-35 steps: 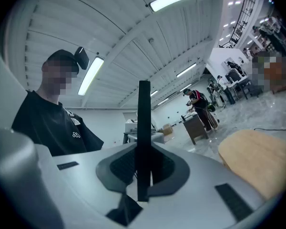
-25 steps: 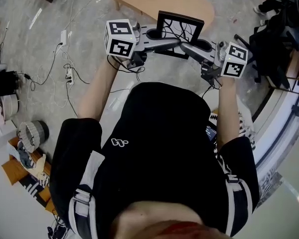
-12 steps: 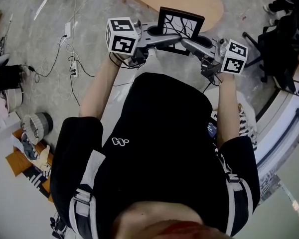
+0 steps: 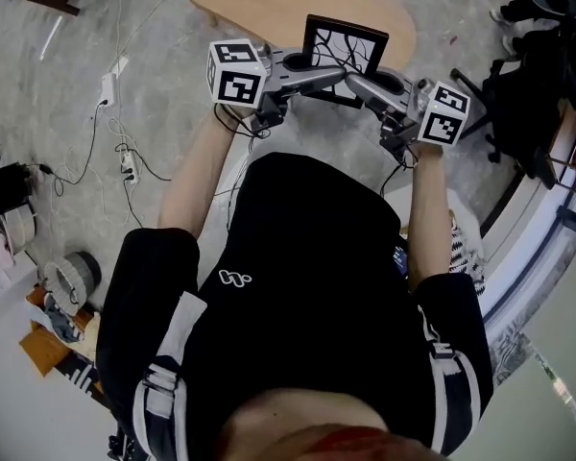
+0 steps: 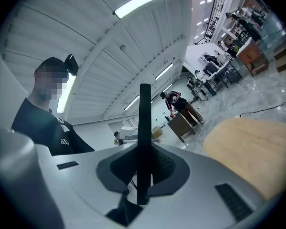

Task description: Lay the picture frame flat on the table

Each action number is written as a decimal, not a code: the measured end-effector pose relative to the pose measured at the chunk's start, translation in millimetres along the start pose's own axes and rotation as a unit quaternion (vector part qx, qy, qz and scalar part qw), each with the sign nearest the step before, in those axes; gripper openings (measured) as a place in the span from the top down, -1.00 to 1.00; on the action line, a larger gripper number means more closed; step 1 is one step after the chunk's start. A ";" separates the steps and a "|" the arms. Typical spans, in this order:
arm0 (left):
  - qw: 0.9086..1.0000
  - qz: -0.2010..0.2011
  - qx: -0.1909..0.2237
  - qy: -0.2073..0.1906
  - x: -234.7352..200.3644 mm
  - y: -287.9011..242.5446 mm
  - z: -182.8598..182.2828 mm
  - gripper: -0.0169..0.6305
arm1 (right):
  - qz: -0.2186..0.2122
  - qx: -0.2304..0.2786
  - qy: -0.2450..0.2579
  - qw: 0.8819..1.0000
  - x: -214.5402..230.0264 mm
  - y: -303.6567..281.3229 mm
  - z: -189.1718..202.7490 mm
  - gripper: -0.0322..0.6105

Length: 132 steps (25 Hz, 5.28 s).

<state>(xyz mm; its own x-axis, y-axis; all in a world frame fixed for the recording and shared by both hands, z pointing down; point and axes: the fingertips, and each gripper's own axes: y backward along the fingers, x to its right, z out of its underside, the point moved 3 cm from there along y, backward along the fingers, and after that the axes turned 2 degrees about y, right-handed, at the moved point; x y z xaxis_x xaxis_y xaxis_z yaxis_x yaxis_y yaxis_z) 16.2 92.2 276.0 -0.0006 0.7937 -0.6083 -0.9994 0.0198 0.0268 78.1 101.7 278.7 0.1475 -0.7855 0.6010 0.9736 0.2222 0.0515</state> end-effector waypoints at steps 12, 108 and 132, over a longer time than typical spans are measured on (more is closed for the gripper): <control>0.994 0.019 0.000 0.110 -197.5 55.2 -92.7 0.89 | 0.053 0.010 -0.093 0.994 181.6 -100.4 -75.2 0.76; 0.829 -0.499 0.200 -0.156 -246.5 45.6 -216.7 0.92 | 0.491 0.149 0.173 0.841 272.1 5.9 -216.1 0.86; 0.801 -0.501 0.215 -0.247 -206.8 25.6 -298.4 0.92 | 0.460 0.142 0.285 0.829 229.2 3.7 -303.8 0.86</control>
<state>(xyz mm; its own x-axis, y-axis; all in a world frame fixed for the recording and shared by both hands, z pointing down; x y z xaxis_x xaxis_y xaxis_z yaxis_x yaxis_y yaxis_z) -19.2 -252.8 165.7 0.9144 0.3899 -0.1089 -0.3859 0.9208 0.0566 168.3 -253.0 174.3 0.9421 -0.3347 0.0193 0.3345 0.9423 0.0153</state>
